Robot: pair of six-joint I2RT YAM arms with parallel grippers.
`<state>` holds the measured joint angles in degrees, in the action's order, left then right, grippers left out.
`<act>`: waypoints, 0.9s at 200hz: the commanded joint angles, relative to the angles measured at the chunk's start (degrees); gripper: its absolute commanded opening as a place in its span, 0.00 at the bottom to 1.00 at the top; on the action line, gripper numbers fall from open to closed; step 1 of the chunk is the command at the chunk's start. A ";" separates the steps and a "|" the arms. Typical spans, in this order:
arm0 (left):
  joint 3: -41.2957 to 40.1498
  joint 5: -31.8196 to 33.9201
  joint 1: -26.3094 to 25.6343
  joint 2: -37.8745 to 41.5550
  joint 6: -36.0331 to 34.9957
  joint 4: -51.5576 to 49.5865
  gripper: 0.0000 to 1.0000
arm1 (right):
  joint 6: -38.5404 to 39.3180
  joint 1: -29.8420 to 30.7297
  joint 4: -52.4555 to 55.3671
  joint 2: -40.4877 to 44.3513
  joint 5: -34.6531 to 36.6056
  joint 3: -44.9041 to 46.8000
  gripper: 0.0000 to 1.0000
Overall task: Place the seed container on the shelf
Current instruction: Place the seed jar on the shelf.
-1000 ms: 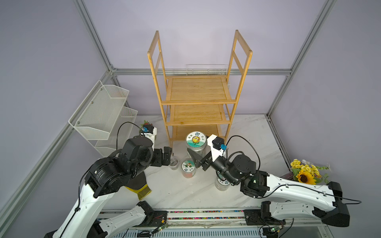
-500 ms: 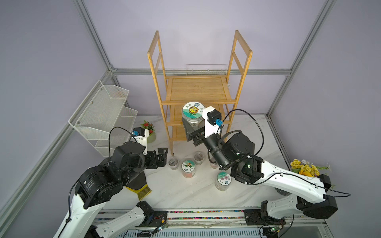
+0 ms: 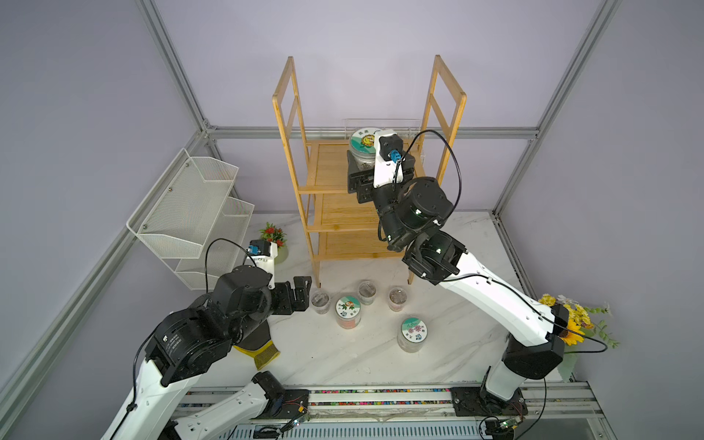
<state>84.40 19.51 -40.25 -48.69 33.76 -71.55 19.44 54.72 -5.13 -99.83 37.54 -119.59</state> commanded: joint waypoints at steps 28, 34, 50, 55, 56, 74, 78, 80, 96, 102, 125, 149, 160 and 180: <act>-0.64 1.75 0.26 -0.62 -1.80 2.41 1.00 | -4.19 -7.07 7.92 -5.19 -3.65 -10.23 0.65; -0.64 1.84 0.32 -0.85 -1.92 2.58 1.00 | -4.46 -7.63 8.16 -5.66 -4.01 -10.55 0.65; -0.51 2.07 0.28 -1.28 -2.44 2.92 1.00 | -5.47 -9.15 9.10 -6.63 -4.92 -11.50 0.65; -0.42 2.10 0.34 -1.54 -2.61 3.02 1.00 | -5.63 -9.55 9.33 -7.01 -4.94 -11.77 0.65; -0.44 2.06 0.30 -1.52 -2.67 3.05 1.00 | -5.68 -9.59 9.42 -7.07 -4.98 -11.79 0.65; -0.46 1.96 0.26 -2.20 -3.07 3.58 0.99 | -6.67 -10.75 10.11 -7.65 -5.69 -11.92 0.65; -0.42 1.93 0.29 -2.30 -3.08 3.68 1.00 | -6.87 -11.00 10.33 -7.77 -5.80 -11.92 0.65; -0.43 1.87 0.31 -2.38 -3.08 3.73 1.00 | -6.94 -11.09 10.38 -7.78 -5.81 -11.90 0.65; -0.60 1.72 0.44 -2.65 -3.26 4.18 0.99 | -7.71 -12.10 10.81 -8.03 -6.00 -11.85 0.66; -0.64 1.60 0.43 -2.72 -3.26 4.26 1.00 | -8.00 -12.45 10.96 -8.16 -5.99 -11.77 0.66; -0.81 1.71 0.52 -2.95 -3.35 4.34 1.00 | -8.86 -13.47 11.39 -7.88 -6.12 -11.41 0.67; -1.13 1.98 0.61 -2.73 -3.52 4.23 0.99 | -9.70 -14.28 12.30 -7.82 -6.38 -11.37 0.67; -1.32 2.09 0.73 -2.68 -3.61 4.27 1.00 | -10.30 -14.91 12.54 -7.45 -6.88 -11.22 0.67; -1.59 1.94 0.87 -2.22 -3.46 4.36 1.00 | -11.61 -15.69 13.51 -6.98 -8.39 -10.97 0.67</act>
<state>83.09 20.43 -39.92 -51.75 31.66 -69.34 10.22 40.07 7.94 -108.36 31.40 -129.84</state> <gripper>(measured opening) 0.995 0.862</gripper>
